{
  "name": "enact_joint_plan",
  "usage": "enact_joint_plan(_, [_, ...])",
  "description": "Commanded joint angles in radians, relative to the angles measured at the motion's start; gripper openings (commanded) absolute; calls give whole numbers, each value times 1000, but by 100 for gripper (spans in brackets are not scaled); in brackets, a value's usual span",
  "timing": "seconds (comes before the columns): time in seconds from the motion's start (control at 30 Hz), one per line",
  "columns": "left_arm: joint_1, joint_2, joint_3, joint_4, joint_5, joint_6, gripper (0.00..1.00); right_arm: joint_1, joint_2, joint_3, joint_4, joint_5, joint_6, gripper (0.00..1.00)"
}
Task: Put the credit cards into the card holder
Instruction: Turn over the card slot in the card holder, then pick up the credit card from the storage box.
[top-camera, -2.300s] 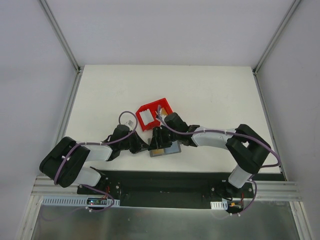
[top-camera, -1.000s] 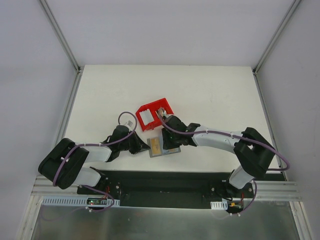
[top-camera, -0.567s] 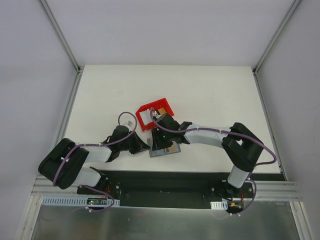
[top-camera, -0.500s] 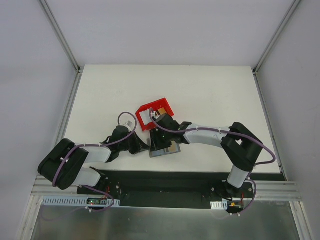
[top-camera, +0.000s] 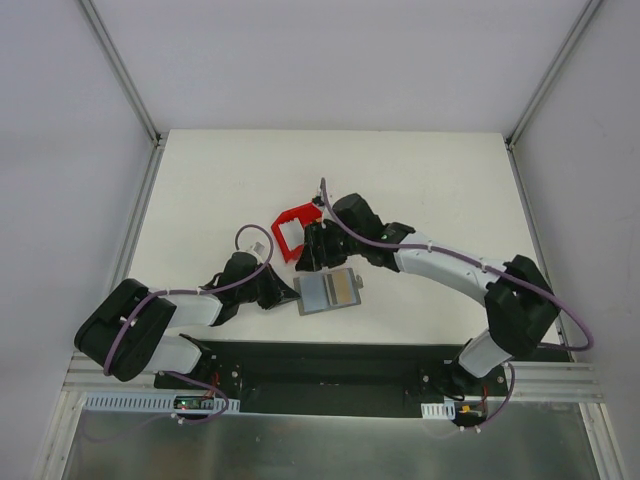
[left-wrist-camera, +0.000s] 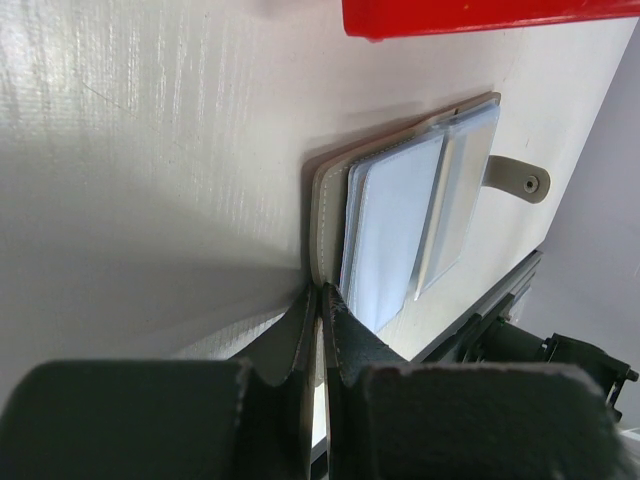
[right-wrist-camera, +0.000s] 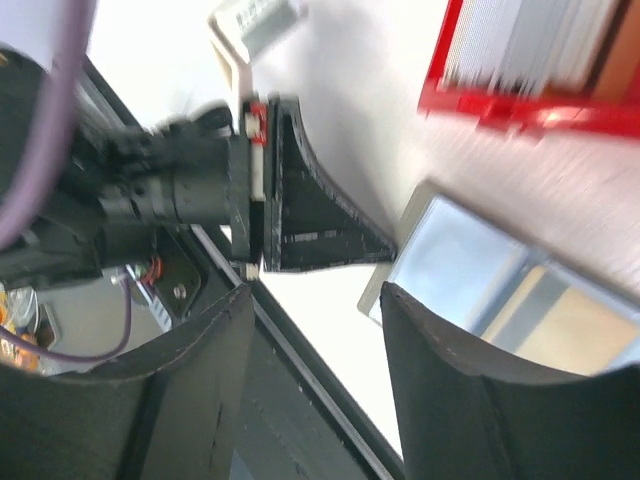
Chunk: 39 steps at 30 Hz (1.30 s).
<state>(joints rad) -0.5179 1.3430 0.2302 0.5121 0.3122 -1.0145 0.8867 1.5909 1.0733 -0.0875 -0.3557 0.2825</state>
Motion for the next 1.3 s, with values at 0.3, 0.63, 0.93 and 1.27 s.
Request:
enact_joint_plan(0.3, [-10, 12, -31, -142, -68, 50, 0, -130, 141, 394, -248, 126, -149, 70])
enact_joint_plan(0.63, [-10, -10, -31, -145, -65, 56, 0, -150, 429, 672, -350, 110, -172, 71])
enact_joint_plan(0.93, [-10, -13, -34, -142, -65, 57, 0, -184, 603, 749, -331, -2, -144, 73])
enact_joint_plan(1.27, [-10, -1, -34, -133, -64, 57, 0, -204, 650, 772, -287, -140, -115, 71])
